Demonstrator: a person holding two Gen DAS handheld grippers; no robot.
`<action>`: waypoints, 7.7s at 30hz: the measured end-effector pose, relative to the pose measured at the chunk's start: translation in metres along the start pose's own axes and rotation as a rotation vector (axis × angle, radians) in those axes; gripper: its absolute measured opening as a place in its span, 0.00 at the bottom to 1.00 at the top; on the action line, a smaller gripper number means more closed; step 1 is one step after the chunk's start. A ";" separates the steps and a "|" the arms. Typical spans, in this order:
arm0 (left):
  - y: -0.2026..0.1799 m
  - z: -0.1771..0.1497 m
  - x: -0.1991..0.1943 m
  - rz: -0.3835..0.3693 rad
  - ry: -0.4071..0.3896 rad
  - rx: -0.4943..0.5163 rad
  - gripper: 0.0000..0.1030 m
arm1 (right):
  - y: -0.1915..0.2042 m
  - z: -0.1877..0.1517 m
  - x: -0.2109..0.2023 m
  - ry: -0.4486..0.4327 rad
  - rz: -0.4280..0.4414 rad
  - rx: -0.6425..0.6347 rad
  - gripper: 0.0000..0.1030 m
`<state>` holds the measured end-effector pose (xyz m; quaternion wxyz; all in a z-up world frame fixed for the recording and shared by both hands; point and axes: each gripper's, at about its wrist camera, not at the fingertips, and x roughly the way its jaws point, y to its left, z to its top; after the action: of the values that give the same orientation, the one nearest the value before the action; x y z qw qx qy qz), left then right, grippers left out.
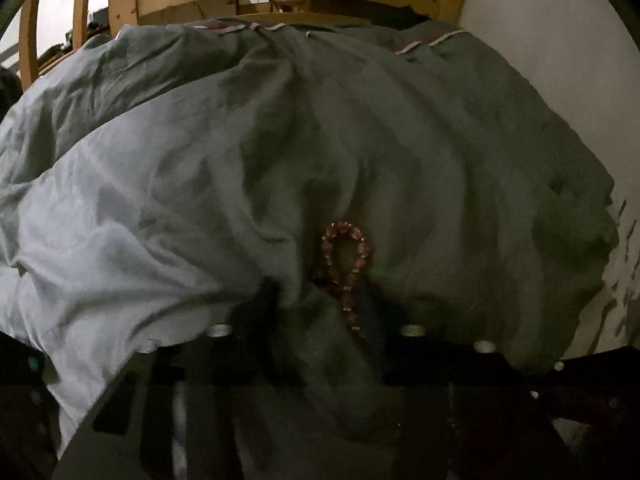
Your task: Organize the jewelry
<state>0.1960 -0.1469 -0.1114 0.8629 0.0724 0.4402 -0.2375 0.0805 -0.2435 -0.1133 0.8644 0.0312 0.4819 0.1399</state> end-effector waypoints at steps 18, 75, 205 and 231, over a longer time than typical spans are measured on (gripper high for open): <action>0.000 0.001 -0.018 -0.016 0.006 -0.028 0.29 | -0.001 0.002 -0.020 -0.057 0.027 0.034 0.10; 0.037 -0.066 -0.209 0.061 -0.006 -0.098 0.07 | 0.071 0.014 -0.136 -0.055 -0.125 0.017 0.08; -0.015 -0.080 -0.052 -0.246 0.075 0.358 0.20 | 0.007 -0.024 -0.003 0.100 0.029 -0.096 0.14; -0.022 -0.075 -0.102 -0.110 -0.001 0.346 0.18 | -0.010 -0.016 -0.055 -0.105 -0.016 0.041 0.14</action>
<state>0.0798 -0.1061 -0.0739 0.8234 0.1956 0.3957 -0.3566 0.0419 -0.2690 -0.0786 0.8888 0.0524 0.4388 0.1212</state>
